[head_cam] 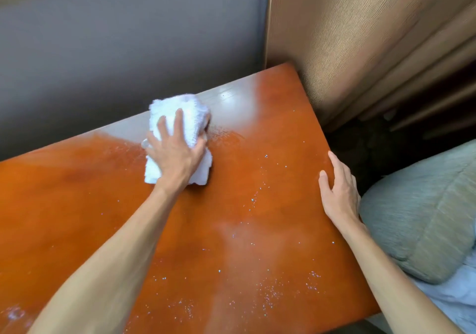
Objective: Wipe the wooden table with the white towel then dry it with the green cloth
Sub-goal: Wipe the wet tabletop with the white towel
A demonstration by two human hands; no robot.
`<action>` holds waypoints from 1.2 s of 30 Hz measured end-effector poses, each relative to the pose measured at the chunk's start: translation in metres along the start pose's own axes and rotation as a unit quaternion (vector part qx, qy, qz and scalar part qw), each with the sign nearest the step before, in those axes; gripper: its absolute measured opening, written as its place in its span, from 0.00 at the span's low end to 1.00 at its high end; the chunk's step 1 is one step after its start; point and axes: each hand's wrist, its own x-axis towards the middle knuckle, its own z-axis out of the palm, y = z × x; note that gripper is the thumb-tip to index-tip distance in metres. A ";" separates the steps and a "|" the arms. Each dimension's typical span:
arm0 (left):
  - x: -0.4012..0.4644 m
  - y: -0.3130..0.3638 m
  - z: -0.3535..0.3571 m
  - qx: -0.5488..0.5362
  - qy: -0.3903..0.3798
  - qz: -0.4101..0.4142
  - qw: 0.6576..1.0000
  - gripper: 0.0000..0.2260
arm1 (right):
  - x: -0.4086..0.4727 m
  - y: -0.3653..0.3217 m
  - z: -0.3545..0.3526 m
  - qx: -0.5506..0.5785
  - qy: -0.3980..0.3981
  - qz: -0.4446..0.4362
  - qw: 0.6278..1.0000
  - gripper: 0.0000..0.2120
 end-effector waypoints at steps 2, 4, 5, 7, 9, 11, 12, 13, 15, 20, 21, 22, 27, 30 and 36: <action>-0.014 0.038 0.012 0.002 -0.021 0.045 0.999 0.35 | 0.000 0.001 -0.001 0.001 -0.006 0.003 1.000 0.25; -0.037 0.073 0.021 0.011 -0.052 0.115 0.992 0.36 | 0.001 0.000 -0.003 0.008 -0.015 0.011 1.000 0.25; -0.051 0.086 0.024 0.014 -0.063 0.160 0.985 0.36 | 0.001 -0.001 -0.004 0.012 -0.021 0.014 1.000 0.25; -0.078 0.098 0.029 0.015 -0.083 0.248 0.965 0.35 | 0.001 -0.001 -0.007 0.028 -0.031 0.020 0.999 0.24; -0.104 0.094 0.032 0.019 -0.096 0.295 0.950 0.35 | 0.002 0.001 -0.009 0.050 -0.037 0.022 0.998 0.24; -0.131 0.082 0.033 0.013 -0.105 0.316 0.943 0.36 | 0.003 0.001 -0.011 0.064 -0.038 0.022 0.997 0.24; -0.146 0.072 0.033 0.010 -0.110 0.329 0.938 0.36 | 0.003 0.001 -0.011 0.064 -0.038 0.020 0.997 0.24; -0.160 0.062 0.032 0.011 -0.114 0.344 0.932 0.37 | 0.003 0.001 -0.010 0.061 -0.037 0.019 0.997 0.24; -0.183 0.037 0.032 0.026 -0.120 0.374 0.919 0.40 | 0.003 0.000 -0.009 0.055 -0.034 0.022 0.998 0.24; -0.189 -0.011 0.029 0.037 -0.101 0.348 0.931 0.42 | 0.004 0.001 -0.007 0.048 -0.031 0.029 0.998 0.24; -0.180 -0.015 0.028 0.024 -0.085 0.323 0.942 0.40 | 0.004 0.001 -0.007 0.049 -0.033 0.029 0.998 0.24; -0.169 -0.016 0.027 0.013 -0.070 0.296 0.952 0.38 | 0.004 0.001 -0.006 0.050 -0.034 0.029 0.998 0.24; -0.082 0.005 0.016 0.015 -0.042 0.210 0.977 0.34 | 0.003 0.000 -0.009 0.060 -0.022 0.020 0.998 0.24; -0.029 0.034 0.014 0.019 -0.050 0.176 0.983 0.35 | 0.003 0.000 -0.010 0.058 -0.028 0.024 0.998 0.24; 0.023 0.100 0.023 -0.007 -0.044 0.137 0.990 0.35 | 0.004 0.002 -0.011 0.055 -0.038 0.017 0.998 0.24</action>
